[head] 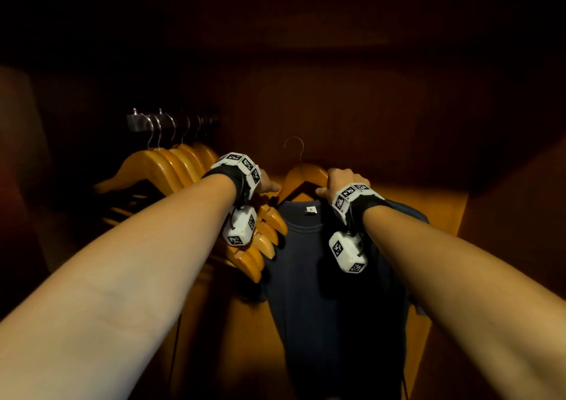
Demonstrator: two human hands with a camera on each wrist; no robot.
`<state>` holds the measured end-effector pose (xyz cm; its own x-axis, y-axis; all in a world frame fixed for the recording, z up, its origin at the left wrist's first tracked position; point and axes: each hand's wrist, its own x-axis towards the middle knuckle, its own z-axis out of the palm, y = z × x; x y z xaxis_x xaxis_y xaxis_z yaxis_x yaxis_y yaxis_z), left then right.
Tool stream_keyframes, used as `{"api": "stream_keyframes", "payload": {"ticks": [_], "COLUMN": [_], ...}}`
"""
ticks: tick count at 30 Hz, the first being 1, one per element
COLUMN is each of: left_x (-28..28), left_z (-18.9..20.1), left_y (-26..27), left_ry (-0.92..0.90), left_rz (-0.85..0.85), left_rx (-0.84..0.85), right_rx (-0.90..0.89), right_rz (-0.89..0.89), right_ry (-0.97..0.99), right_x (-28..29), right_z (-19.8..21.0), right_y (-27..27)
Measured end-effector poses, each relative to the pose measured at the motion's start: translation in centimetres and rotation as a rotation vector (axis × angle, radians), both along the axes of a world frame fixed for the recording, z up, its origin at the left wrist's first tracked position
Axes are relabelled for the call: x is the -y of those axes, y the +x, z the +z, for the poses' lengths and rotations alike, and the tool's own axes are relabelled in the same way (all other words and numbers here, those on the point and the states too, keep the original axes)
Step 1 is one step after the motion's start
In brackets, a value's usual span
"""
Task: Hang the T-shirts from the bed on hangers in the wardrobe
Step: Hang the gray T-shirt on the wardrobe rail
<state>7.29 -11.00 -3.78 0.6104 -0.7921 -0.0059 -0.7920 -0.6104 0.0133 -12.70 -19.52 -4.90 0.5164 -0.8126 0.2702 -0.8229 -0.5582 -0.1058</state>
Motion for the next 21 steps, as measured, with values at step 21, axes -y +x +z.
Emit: {"api": "stream_keyframes", "payload": {"ticks": [21], "left_x": [-8.1], "left_z": [5.1], "left_y": [3.5], "left_ry": [-0.084], "left_rz": [0.154], "left_rx": [0.328], "right_rx": [0.13], "right_rz": [0.271], "right_ry": [0.198], "right_x": [-2.9], "right_z": [4.3], "right_y": [11.9]}}
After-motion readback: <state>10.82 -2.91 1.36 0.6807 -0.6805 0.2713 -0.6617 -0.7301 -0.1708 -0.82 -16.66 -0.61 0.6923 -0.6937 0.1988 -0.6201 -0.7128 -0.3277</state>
